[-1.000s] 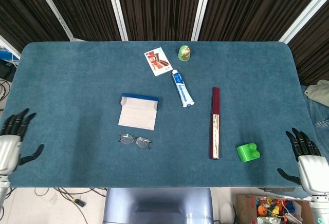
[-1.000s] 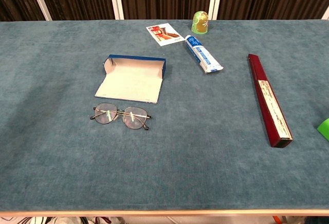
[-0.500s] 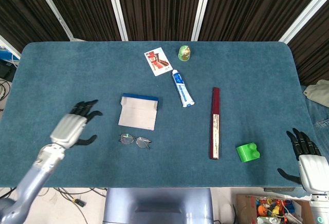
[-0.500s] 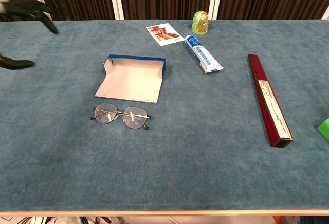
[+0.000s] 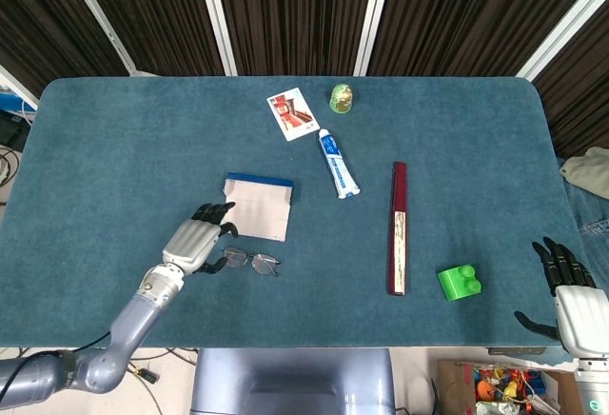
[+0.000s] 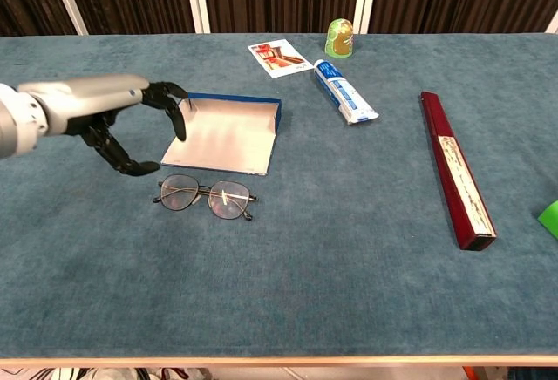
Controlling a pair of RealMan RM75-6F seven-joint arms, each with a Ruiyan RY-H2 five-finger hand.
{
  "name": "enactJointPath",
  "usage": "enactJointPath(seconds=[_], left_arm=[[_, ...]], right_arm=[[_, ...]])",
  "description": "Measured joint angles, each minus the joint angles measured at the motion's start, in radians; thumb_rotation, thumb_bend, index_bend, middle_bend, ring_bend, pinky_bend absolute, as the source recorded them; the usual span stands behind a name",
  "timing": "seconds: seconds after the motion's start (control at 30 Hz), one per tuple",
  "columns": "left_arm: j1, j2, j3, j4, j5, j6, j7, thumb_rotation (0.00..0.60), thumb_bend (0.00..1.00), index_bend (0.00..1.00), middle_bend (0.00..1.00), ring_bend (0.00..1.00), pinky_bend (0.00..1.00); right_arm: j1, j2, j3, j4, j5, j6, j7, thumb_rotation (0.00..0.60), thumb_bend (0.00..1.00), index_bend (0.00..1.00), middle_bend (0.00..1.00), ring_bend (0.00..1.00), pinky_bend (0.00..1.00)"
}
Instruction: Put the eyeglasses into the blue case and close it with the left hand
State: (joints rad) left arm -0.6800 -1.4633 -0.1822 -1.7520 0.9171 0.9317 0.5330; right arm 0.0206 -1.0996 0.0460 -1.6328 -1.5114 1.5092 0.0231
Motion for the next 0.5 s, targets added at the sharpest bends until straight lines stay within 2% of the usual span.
enactJointPath(seconds=[0.23,0.5], left_arm=[[-0.029,-0.092,0.019,0.071,-0.015,0.033,0.029,0.6,0.33,0.45,0.0,0.0,0.0],[-0.063,-0.163,0.028,0.135,-0.041,0.047,0.066,0.6,0.33,0.45,0.01,0.0,0.0]], right_arm=[[0.0,0.003,0.0,-0.003,0.001,-0.002,0.006,0.6,0.06,0.0,0.0,0.0,0.17],[0.001,0.007,-0.002,-0.005,0.003,-0.007,0.009,0.6,0.06,0.0,0.0,0.0,0.17]])
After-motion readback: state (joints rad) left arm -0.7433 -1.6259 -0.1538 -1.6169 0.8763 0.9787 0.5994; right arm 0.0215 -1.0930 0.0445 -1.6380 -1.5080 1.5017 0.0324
